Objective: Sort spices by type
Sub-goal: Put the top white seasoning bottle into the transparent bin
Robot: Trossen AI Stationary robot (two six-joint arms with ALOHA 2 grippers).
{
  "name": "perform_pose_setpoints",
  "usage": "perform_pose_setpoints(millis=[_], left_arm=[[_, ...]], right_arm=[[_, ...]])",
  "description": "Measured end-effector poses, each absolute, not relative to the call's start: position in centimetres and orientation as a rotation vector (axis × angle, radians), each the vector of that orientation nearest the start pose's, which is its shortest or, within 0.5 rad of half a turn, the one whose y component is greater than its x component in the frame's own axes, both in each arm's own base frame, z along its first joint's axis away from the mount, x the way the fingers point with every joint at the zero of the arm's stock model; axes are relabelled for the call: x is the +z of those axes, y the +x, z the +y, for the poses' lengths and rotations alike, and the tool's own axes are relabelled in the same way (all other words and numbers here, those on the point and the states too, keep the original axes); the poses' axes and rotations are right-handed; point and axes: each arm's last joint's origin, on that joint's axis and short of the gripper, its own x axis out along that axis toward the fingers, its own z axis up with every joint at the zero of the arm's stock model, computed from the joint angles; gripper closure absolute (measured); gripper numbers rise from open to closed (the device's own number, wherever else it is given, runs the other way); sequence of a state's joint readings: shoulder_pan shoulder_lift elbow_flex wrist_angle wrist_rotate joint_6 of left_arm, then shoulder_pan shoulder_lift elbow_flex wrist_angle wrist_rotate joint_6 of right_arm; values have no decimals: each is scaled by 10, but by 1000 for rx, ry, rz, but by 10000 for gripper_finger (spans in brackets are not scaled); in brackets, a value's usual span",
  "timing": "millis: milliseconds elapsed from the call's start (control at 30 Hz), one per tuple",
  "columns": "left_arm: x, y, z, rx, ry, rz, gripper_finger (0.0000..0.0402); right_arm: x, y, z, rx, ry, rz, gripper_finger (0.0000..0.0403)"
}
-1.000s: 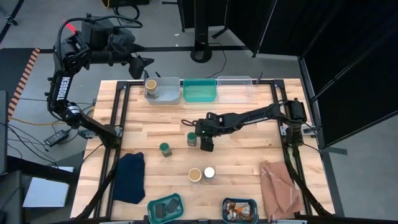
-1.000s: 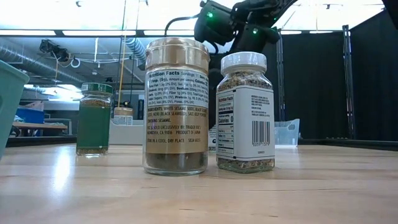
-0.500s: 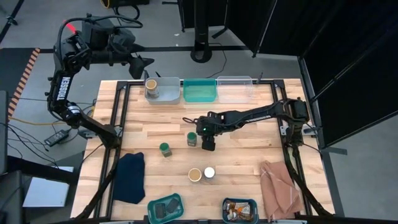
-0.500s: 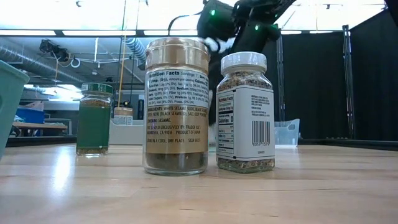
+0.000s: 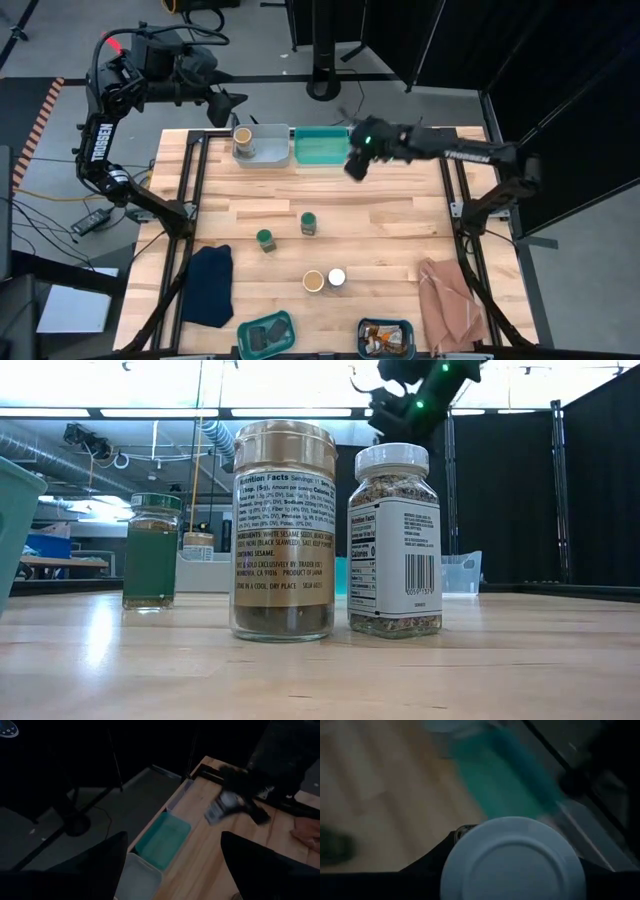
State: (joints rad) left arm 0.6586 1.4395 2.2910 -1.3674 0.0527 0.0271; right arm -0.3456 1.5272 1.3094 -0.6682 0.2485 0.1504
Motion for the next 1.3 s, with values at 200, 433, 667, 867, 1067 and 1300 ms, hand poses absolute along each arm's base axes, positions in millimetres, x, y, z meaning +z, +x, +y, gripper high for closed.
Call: perform_pose_setpoints(millis=[200, 433, 667, 867, 1067, 1300], left_arm=[[542, 148, 113, 581, -135, 500, 76], [543, 148, 114, 635, -163, 482, 76], [542, 147, 115, 671, -199, 475, 76], [542, 147, 115, 692, -212, 470, 76], [542, 147, 116, 719, -205, 471, 76], [543, 146, 116, 749, -197, 472, 76]], right_arm=[[297, 262, -167, -900, 325, 896, 203], [280, 236, -211, -1054, 437, 965, 203], [259, 229, -241, -1068, 488, 998, 203], [233, 231, -249, -1029, 538, 981, 203], [214, 227, -248, -1034, 568, 967, 203], [198, 218, -251, -1077, 615, 922, 203]])
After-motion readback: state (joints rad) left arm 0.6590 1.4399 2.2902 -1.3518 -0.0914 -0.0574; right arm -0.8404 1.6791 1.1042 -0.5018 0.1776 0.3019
